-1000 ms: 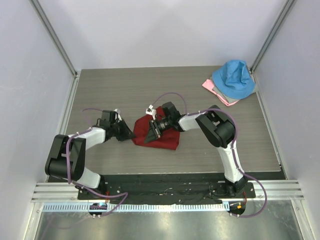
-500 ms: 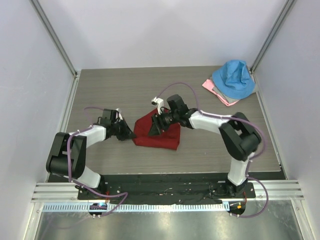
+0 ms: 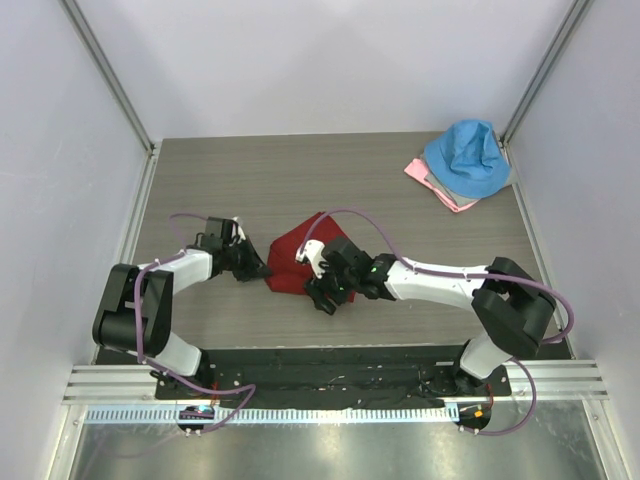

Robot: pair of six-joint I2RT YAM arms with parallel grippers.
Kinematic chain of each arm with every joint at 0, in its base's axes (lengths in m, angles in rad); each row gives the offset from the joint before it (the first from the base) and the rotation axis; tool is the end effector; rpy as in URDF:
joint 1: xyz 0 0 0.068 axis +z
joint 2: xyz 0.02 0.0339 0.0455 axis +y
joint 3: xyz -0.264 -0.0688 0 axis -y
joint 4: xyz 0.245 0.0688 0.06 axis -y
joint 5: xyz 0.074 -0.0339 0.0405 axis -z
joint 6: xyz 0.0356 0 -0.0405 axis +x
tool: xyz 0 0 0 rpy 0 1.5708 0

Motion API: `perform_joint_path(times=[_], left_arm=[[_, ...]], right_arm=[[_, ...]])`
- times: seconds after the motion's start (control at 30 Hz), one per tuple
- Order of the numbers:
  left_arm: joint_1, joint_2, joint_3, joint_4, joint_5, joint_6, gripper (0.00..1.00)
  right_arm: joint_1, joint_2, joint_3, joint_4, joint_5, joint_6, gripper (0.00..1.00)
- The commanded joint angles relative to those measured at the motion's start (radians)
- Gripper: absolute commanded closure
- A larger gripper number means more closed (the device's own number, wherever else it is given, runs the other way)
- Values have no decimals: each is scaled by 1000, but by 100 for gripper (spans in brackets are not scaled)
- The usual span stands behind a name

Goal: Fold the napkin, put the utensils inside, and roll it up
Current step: Roll the napkin with the utensil

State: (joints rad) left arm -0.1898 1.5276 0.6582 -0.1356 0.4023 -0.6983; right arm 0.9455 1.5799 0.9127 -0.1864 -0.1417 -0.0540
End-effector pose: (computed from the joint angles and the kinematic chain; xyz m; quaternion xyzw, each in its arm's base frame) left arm 0.2623 -0.0646 0.1387 -0.1827 0.9247 -0.2907 0.1646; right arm 0.1855 0.2655 0.1907 -0.4694 0.8079 0.2107 0.2873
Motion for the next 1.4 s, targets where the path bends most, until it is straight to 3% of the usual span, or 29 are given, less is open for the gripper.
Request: perform_joint_path(times=[0.0, 0.5, 0.97, 1.37], left_arm=[[-7, 11, 6, -68, -5, 29, 100], [-8, 19, 11, -78, -8, 33, 100], [-8, 22, 15, -79, -2, 34, 100], [-7, 17, 20, -84, -2, 36, 100]], right_arm=[[9, -9, -3, -8, 134, -41, 30], [41, -49, 25, -38, 172, -84, 29], [41, 63, 110, -1, 165, -190, 28], [41, 94, 74, -53, 182, -152, 32]])
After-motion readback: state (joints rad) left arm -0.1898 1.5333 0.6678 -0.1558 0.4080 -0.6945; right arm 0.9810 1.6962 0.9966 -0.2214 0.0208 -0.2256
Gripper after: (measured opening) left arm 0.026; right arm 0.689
